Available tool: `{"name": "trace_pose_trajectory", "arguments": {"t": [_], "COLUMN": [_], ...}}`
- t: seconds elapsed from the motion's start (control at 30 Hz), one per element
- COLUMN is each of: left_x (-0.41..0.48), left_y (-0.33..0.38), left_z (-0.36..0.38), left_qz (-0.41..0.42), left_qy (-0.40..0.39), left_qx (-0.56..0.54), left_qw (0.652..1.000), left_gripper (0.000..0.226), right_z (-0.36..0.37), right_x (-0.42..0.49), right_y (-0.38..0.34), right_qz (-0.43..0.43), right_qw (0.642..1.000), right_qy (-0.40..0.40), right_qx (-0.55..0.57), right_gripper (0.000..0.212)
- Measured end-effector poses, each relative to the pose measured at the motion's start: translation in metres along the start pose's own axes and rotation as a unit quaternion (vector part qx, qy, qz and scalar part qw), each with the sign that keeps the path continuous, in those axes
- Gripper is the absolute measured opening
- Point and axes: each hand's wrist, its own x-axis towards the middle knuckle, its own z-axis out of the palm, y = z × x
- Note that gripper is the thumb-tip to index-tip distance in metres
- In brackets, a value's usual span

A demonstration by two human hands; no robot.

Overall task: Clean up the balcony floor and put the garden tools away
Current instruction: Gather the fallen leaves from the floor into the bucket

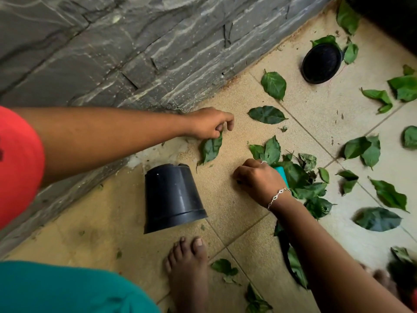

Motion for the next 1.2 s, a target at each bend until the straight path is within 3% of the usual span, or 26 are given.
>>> {"name": "trace_pose_trajectory", "arguments": {"t": [0.17, 0.3, 0.37, 0.47, 0.57, 0.77, 1.0, 1.03, 1.1, 1.17, 1.2], "left_x": [0.003, -0.002, -0.006, -0.014, -0.018, -0.031, -0.047, -0.047, -0.046, -0.048, -0.050], "left_y": [-0.002, -0.004, -0.001, 0.010, 0.021, 0.015, -0.012, -0.017, -0.029, -0.036, -0.037], "left_z": [-0.003, -0.003, -0.006, 0.000, 0.015, 0.023, 0.023, 0.023, 0.022, 0.028, 0.035], "left_qz": [0.004, -0.054, -0.082, -0.132, -0.130, -0.149, -0.161, -0.161, -0.131, -0.052, -0.006], "left_qy": [-0.011, -0.011, 0.002, -0.019, -0.059, -0.121, -0.101, -0.078, -0.029, -0.012, -0.030], "left_qx": [0.010, -0.101, -0.198, -0.358, -0.429, -0.442, -0.477, -0.477, -0.401, -0.230, -0.124], "left_qw": [1.000, 0.993, 0.977, 0.924, 0.892, 0.876, 0.858, 0.860, 0.906, 0.972, 0.992], "left_gripper": [0.023, 0.017, 0.021, 0.014, 0.017, 0.019, 0.016, 0.024, 0.023, 0.004, 0.014], "right_z": [0.006, 0.010, 0.009, -0.002, -0.014, -0.009, 0.005, 0.005, 0.002, 0.002, 0.001], "right_x": [-0.003, -0.001, 0.003, 0.014, 0.028, 0.036, 0.045, 0.046, 0.047, 0.046, 0.045], "right_y": [-0.008, -0.009, -0.014, -0.027, -0.036, -0.041, -0.053, -0.052, -0.049, -0.046, -0.045], "right_qz": [-0.013, 0.022, 0.069, 0.124, 0.135, 0.131, 0.140, 0.144, 0.156, 0.165, 0.168], "right_qw": [1.000, 1.000, 0.991, 0.944, 0.913, 0.942, 0.946, 0.944, 0.938, 0.930, 0.927], "right_qy": [-0.013, 0.002, 0.059, 0.178, 0.225, 0.174, 0.139, 0.138, 0.137, 0.139, 0.142], "right_qx": [-0.021, 0.017, 0.100, 0.250, 0.312, 0.255, 0.257, 0.263, 0.278, 0.297, 0.305], "right_gripper": [0.018, 0.018, 0.016, 0.012, 0.018, 0.020, 0.010, 0.009, 0.007, 0.015, 0.017]}}
